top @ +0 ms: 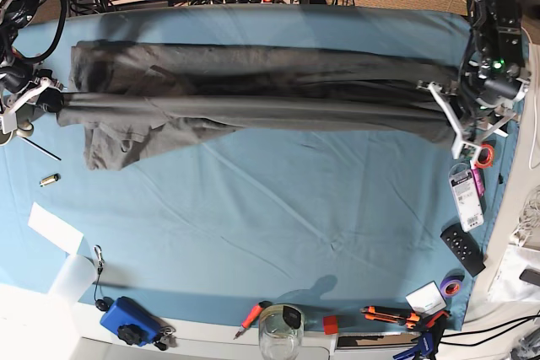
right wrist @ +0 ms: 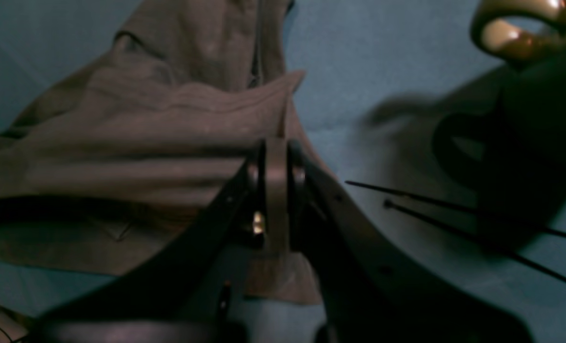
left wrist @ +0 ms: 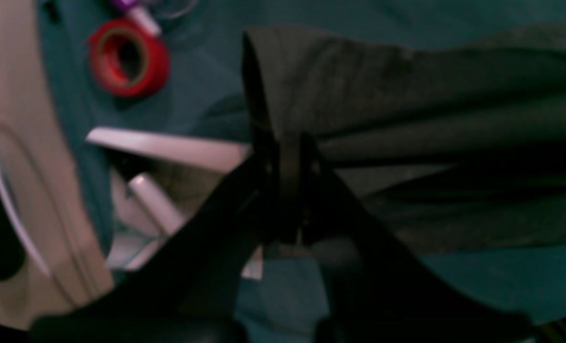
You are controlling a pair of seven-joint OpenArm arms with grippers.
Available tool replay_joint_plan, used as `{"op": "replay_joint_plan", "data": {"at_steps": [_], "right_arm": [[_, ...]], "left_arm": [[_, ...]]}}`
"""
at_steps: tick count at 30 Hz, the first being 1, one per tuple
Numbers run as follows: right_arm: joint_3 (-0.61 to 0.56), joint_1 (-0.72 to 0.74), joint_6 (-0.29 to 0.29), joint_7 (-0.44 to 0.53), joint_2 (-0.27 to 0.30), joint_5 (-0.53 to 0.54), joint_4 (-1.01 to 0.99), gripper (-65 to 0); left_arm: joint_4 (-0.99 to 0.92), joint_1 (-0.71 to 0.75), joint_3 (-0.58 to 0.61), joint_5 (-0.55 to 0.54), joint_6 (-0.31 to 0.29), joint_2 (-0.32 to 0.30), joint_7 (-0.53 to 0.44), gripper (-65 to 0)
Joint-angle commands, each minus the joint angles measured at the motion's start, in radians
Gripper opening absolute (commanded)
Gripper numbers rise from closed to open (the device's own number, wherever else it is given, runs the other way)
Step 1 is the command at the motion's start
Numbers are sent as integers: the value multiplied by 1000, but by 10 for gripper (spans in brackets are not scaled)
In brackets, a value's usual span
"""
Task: Fold the T-shirt properly
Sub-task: 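Smooth the folded strip with the left gripper along its length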
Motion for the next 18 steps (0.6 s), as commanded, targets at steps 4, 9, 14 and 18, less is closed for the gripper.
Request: {"op": "replay_joint_plan", "data": {"at_steps": [4,9,14,18], "right_arm": [[8,9,-2,21,30,4,16,-650],[8,3,-1,-15,30,1,16,-650],[8,-11,-1,-18,30,0,16,-650],[8,-11,-1,-19,30,1,16,-650]], "left_arm": [[16,24,-78,-70,-36,-19,-5,-650],[16,70,-89,-180,-103,-14,-3,-650],[16,95,-88,-198,-105,3,-3,-650],[16,114,-88,-197,-105,18,-30,-650]]}}
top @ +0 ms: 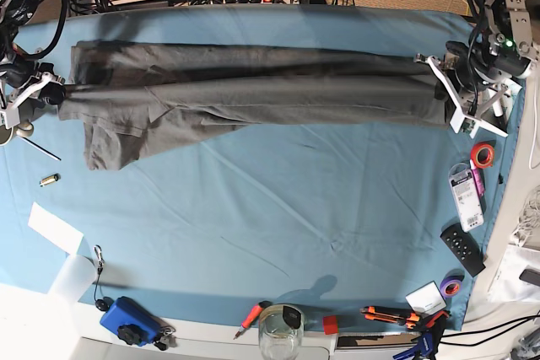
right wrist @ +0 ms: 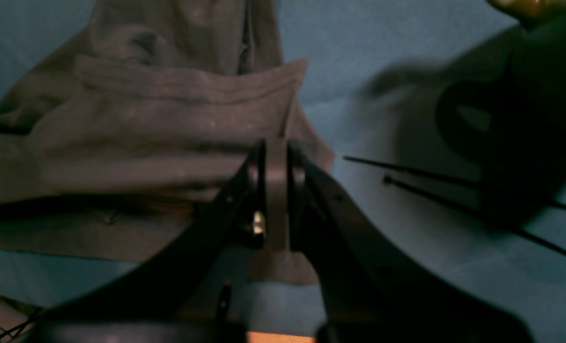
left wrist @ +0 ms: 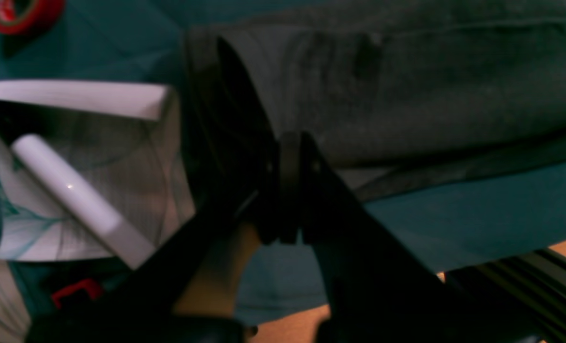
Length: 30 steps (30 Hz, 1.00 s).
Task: Fold the T-shirt properly
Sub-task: 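Smooth the folded strip with the left gripper along its length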
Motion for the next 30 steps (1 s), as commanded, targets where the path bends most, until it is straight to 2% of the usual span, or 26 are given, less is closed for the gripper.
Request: {"op": "replay_joint_plan", "data": {"at_steps": [1,3,5,7,8,11,19,21,24,30], "right_arm": [[8,6,0,16,30,8,16,-650],[8,6,16,11,30,9,16,-650],[8,6,38,9,30,16,16,-644],[8,6,43,10,30,19,16,-571],[8,6,43,11,30,19,16,-536],[8,6,43,14,30,19,16,-475],[8,11,43,23,30,50,16,-475],[8,12,43,23,30,49,16,-475],[8,11,43,23,30,49,16,-475],[8,12,43,23,30,49,16,-475]], "left_arm": [[14,-6,-8,0,-1,-9,-18,-650],[14,-6,-8,0,-1,-8,-18,-637],[14,-6,-8,11,-1,-8,-22,-528],[15,-6,-8,38,0,-8,-39,-446],[15,-6,-8,58,0,-8,-49,-426],[16,-7,-8,106,0,-8,-80,-422],[77,-18,-8,140,0,-8,-95,-421],[78,-17,-8,141,0,-8,-137,-376],[78,-17,-8,140,0,10,-150,-285],[40,-18,-8,144,55,78,-185,-276]]}}
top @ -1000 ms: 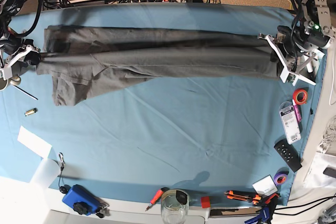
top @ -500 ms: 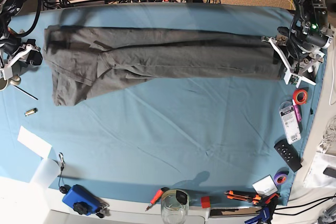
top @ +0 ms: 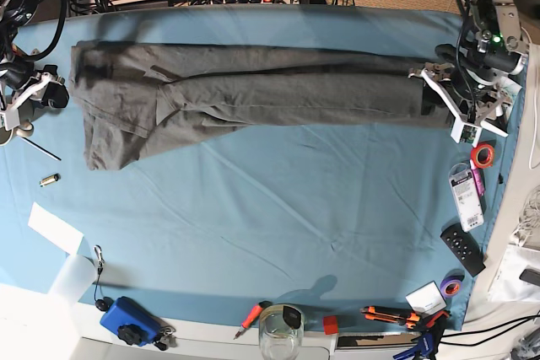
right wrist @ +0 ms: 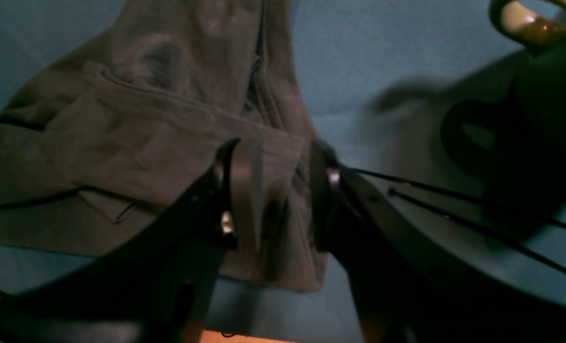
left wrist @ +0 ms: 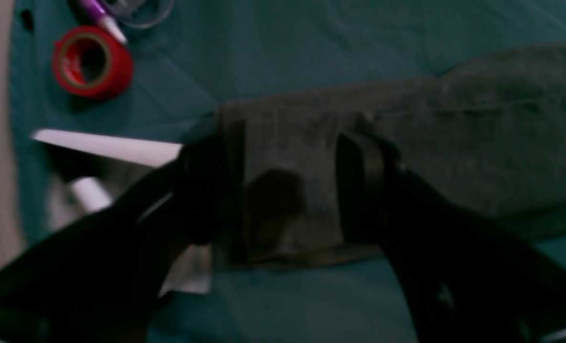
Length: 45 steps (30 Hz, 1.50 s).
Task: Fold the T-shirt properly
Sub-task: 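Smooth the folded strip with the left gripper along its length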
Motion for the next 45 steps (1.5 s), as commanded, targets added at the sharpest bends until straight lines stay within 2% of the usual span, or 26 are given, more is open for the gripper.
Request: {"op": "replay_joint_plan", "data": {"at_steps": [1,7,9,13,17,24,27,29,30,34,37,42,45], "right_arm": [[8,9,5,19,29,20,16,-475],[8,9,5,19,28,20,16,-475],[8,9,5,23,29,21,16,-475],[8,9,5,23,29,21,16,-475],[8,9,5,29,29,23,16,-475],[8,9,5,31,29,28,16,-475],[8,9,4,36,29,28,16,-475],[8,9,4,37,29,28,16,-475],[8,9,4,39,29,28,16,-475],[8,9,3,45,29,29,16,-475],[8,9,3,47,29,29,16,-475],[8,9,4,52,29,32,16,-475],[8,9,4,55,29,32,16,-475]], "left_arm": [[-6,-7,-6,6,14,-4,-29,-276],[-125,-7,-6,69,92,8,-31,-276],[-163,-7,-6,55,91,8,-28,-276],[-200,-7,-6,-27,89,10,40,-277],[-230,-8,-6,-50,80,17,32,-289],[-278,-7,-6,-119,80,17,109,-414],[-277,-7,-6,-140,80,17,115,-527],[-277,-7,-6,-146,80,16,116,-627],[-277,-7,-6,-149,80,16,120,-650],[-274,-17,-6,-150,51,16,150,-650],[-250,-32,-7,-149,53,13,167,-650],[-113,-54,-8,-136,52,11,175,-650],[-10,-50,-8,-151,-3,11,156,-650]]}}
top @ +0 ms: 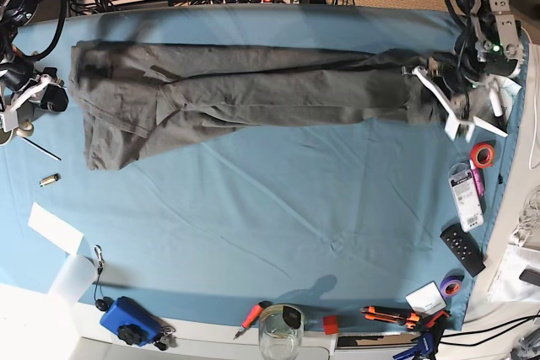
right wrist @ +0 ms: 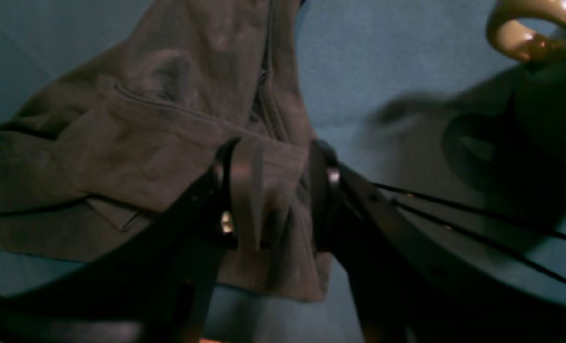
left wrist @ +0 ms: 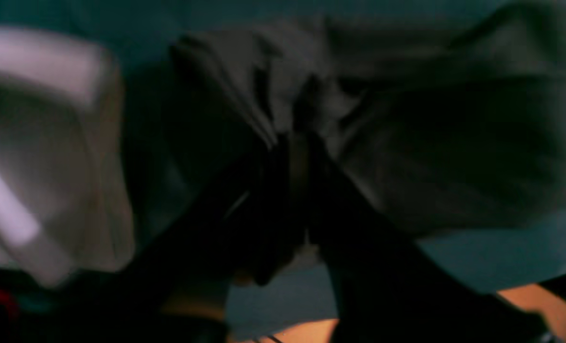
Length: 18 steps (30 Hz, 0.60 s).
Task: Fold the T-shirt properly
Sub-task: 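Smooth the folded strip with the left gripper along its length, then carry the strip end with the left gripper toward the right gripper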
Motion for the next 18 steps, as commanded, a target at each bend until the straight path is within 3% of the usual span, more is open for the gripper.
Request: {"op": "replay_joint_plan", "data": {"at_steps": [1,5,9,13,15,18], "right_arm": [[8,9,4,27,28,21,16,-475],[8,9,4,31,28,21,16,-475],[8,9,4,31,28,20,16,-475],[8,9,4,31,28,20,16,-475],[8,9,5,31,28,18,16,-475],[8,9,5,31,27,13,16,-475]], "left_arm": [[46,-2,-3,-47,-25,-10,-17,-650],[136,10,-3,-204,-132,-5,-32,-650],[205,11,6,-285,-156,16,-40,-650],[237,26,103,-305,-159,59,-63,-650],[240,25,196,-304,-193,80,-72,-650],[240,7,349,-214,-201,104,-105,-650]]}}
